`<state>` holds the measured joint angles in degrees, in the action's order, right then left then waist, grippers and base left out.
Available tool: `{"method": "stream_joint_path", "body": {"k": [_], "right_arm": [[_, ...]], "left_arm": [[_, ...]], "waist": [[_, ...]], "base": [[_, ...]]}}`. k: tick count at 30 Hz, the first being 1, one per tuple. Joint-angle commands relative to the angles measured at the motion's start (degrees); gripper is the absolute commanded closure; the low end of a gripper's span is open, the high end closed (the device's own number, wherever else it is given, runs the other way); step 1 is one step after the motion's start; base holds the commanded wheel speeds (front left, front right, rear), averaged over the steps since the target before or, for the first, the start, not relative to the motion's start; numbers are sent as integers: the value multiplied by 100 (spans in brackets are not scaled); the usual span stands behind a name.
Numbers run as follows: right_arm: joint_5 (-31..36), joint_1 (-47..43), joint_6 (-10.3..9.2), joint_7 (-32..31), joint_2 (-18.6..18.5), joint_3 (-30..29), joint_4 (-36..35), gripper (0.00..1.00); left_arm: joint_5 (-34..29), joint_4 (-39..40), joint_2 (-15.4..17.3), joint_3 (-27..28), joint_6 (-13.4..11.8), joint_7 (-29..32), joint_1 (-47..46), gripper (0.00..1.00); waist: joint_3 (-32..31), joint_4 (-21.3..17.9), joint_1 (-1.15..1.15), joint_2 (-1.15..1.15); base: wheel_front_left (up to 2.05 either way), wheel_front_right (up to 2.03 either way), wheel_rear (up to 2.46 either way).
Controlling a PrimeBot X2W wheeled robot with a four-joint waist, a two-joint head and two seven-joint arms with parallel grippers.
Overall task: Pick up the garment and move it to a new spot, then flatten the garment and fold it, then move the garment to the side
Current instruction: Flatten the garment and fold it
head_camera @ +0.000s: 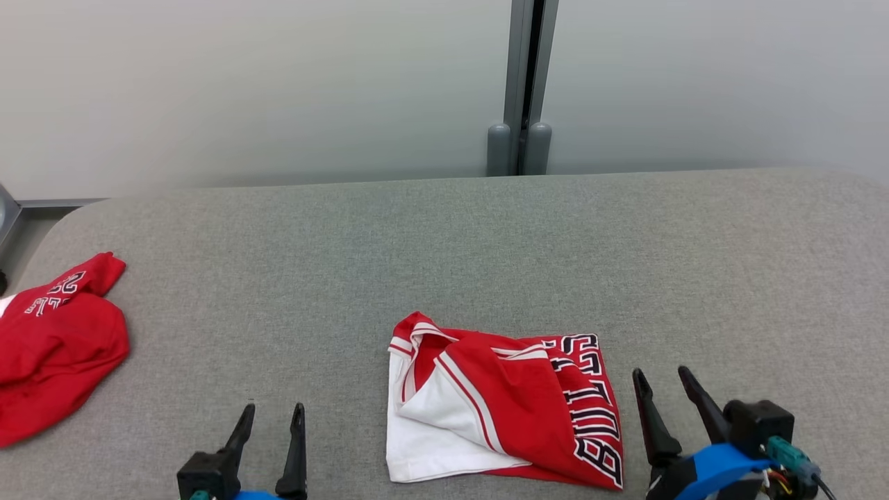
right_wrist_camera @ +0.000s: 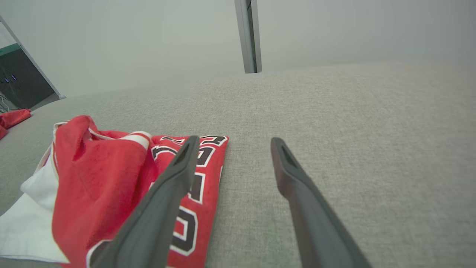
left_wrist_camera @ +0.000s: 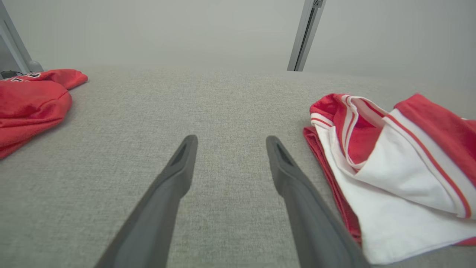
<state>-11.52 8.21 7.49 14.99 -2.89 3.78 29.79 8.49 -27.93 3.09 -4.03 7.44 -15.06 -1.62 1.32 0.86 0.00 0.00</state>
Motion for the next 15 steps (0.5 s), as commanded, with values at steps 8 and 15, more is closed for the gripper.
{"method": "stream_joint_path", "body": {"k": [8, 15], "right_arm": [[-44, -201, 0, 26, -7, 30, 27, 0], [-184, 96, 0, 25, -4, 586, -37, 0]], "left_arm": [[9, 37, -13, 53, -6, -15, 272, 0], [83, 57, -12, -114, -7, -15, 80, 0]], "waist": [[-64, -42, 0, 0], [54, 90, 0, 0]], "base": [[0, 0, 0], [0, 0, 0]]}}
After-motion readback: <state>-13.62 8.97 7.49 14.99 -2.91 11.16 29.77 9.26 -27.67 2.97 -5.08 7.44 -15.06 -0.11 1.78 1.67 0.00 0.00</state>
